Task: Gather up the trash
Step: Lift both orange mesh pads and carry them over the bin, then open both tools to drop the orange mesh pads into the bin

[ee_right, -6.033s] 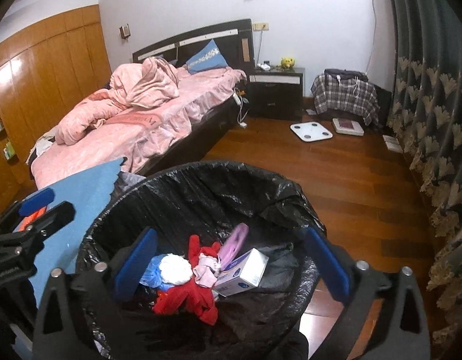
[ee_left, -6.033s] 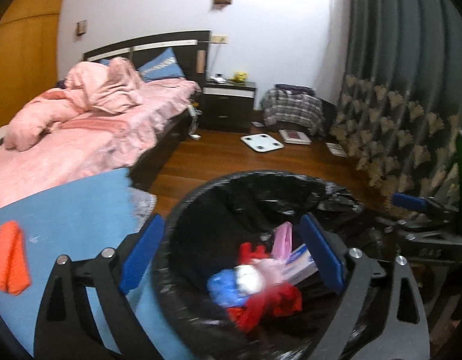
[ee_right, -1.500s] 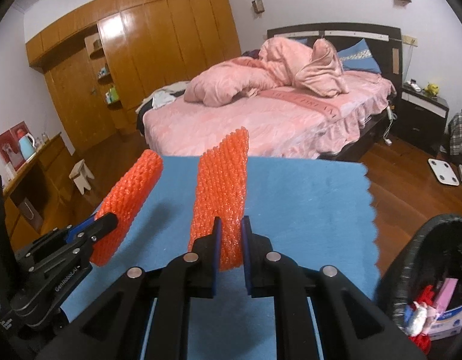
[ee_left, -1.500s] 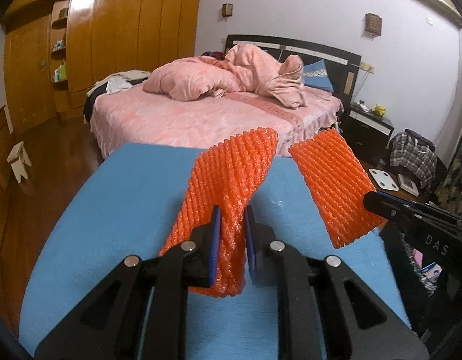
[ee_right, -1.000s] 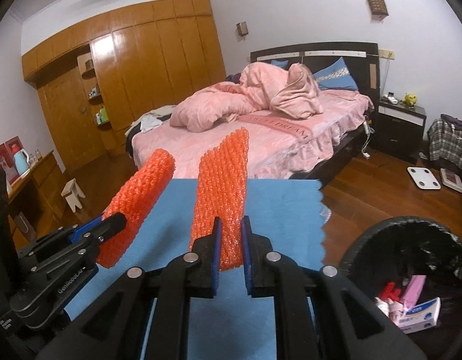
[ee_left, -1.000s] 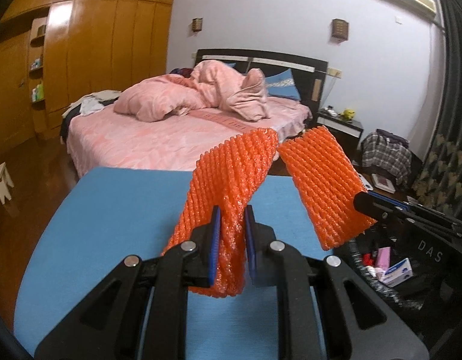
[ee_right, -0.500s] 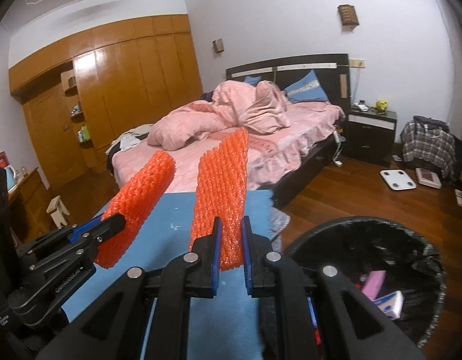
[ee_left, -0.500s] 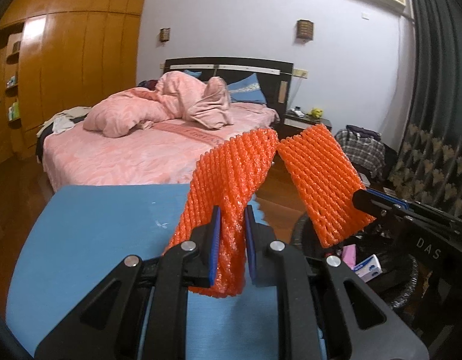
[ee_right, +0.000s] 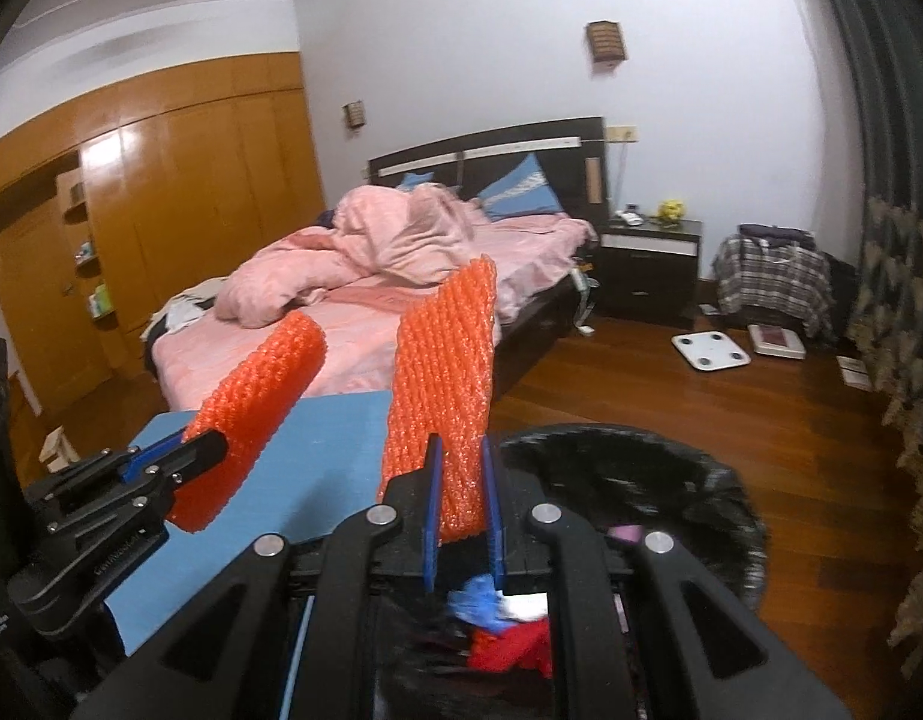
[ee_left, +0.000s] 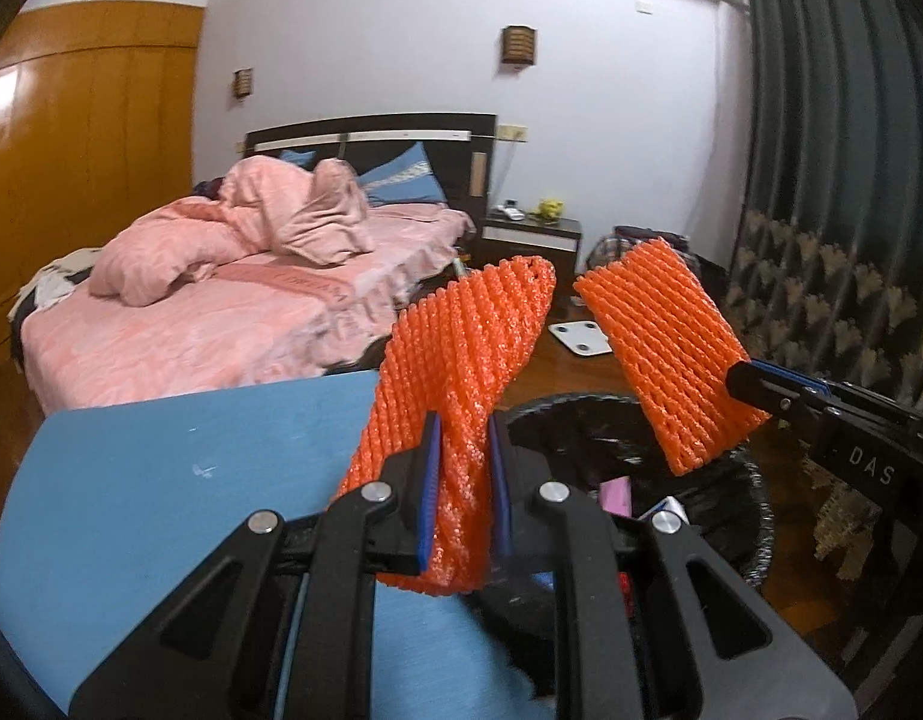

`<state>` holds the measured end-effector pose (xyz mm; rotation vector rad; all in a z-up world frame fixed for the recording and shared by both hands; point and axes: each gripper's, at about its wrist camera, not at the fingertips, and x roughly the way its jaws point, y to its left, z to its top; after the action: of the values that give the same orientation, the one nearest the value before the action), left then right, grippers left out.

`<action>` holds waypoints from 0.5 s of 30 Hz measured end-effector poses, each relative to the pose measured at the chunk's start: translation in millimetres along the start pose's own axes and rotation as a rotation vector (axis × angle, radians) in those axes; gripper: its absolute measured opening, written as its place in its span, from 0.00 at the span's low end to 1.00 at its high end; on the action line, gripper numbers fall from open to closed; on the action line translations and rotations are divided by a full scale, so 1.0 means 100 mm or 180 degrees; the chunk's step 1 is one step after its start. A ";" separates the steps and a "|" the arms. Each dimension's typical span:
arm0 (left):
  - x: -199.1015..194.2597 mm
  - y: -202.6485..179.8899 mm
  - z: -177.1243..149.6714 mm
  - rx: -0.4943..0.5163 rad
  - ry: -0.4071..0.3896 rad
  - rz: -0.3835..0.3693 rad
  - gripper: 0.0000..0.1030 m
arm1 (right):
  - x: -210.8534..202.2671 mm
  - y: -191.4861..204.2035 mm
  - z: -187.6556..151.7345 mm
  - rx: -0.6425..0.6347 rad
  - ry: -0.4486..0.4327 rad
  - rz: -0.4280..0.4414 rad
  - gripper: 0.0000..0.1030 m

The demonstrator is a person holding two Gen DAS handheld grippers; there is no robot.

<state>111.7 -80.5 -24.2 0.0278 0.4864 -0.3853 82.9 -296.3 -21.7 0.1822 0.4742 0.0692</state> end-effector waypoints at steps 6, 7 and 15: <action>0.17 -0.31 -0.01 0.0121 0.0039 -0.0187 0.14 | -0.09 -0.35 -0.07 0.0068 -0.0002 -0.0202 0.12; 0.21 -0.36 -0.02 0.0138 0.0053 -0.0225 0.14 | -0.11 -0.40 -0.08 0.0079 -0.0005 -0.0233 0.12; 0.48 -0.70 -0.07 0.0247 0.0148 -0.0404 0.16 | -0.14 -0.73 -0.14 0.0158 0.0037 -0.0390 0.12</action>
<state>122.4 -161.7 -47.8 0.0813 0.5203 -0.5288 65.7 -367.0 -41.2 0.2012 0.4981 -0.0615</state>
